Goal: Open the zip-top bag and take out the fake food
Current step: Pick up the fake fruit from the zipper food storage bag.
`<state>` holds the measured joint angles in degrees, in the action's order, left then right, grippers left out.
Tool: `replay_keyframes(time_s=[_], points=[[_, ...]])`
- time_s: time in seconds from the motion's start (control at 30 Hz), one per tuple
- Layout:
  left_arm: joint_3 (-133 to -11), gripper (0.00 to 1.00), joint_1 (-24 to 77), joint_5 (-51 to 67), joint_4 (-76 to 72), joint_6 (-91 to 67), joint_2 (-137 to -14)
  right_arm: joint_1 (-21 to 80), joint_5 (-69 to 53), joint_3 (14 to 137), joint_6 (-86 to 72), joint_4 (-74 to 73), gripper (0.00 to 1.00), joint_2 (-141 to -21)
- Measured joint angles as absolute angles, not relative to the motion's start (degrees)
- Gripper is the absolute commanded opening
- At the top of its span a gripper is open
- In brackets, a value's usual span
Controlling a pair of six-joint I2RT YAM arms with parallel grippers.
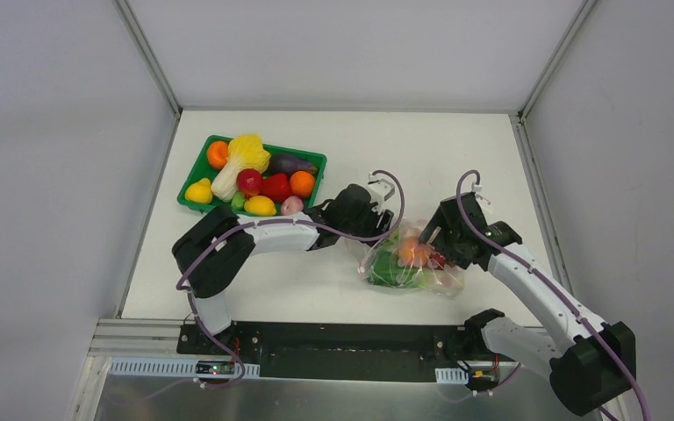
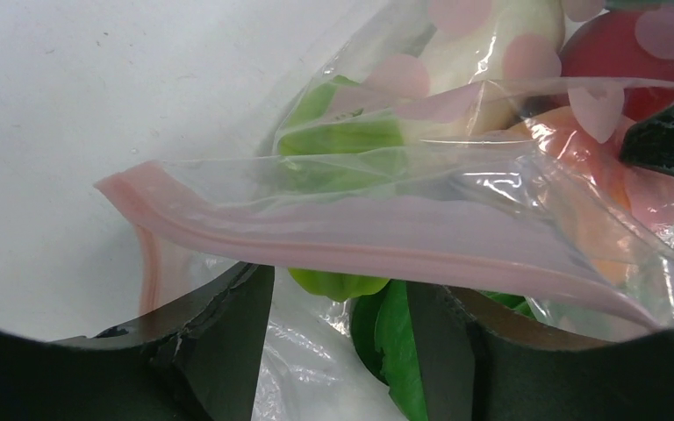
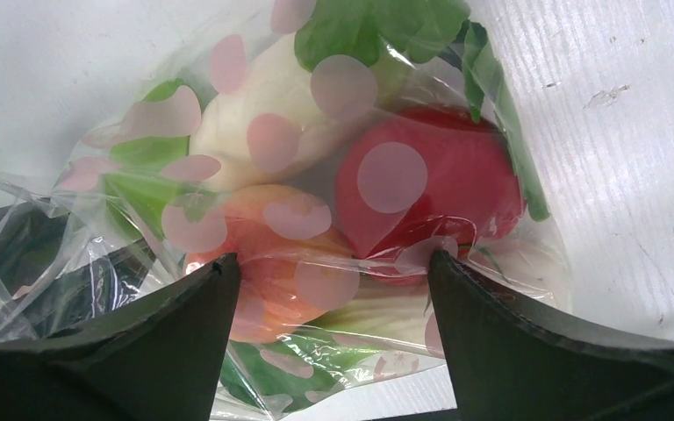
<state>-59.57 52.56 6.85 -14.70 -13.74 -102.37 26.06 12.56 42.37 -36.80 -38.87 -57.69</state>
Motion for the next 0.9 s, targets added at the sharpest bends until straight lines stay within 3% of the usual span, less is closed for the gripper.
replay_keyframes(time_s=[0.27, 0.5, 0.57, 0.73, 0.9], points=[[-59.57, 0.62, 52.58, 5.78, -16.49, -16.97, -103.44, 26.06, 12.51, 42.37, -36.77, -38.59, 0.81, -58.15], [-61.71, 0.6, 52.6, 6.63, -16.86, -18.76, -108.2, 26.06, 12.16, 42.28, -36.71, -38.3, 0.81, -58.22], [-62.11, 0.56, 52.9, 6.81, -16.82, -19.11, -108.97, 26.06, 12.05, 42.19, -36.71, -38.15, 0.81, -58.22], [-62.89, 0.31, 52.93, 6.7, -16.51, -20.01, -109.47, 26.06, 11.94, 41.76, -36.8, -37.69, 0.81, -58.17], [-63.18, 0.27, 52.95, 5.72, -13.39, -19.97, -108.42, 26.06, 11.99, 41.54, -36.84, -37.43, 0.81, -58.04]])
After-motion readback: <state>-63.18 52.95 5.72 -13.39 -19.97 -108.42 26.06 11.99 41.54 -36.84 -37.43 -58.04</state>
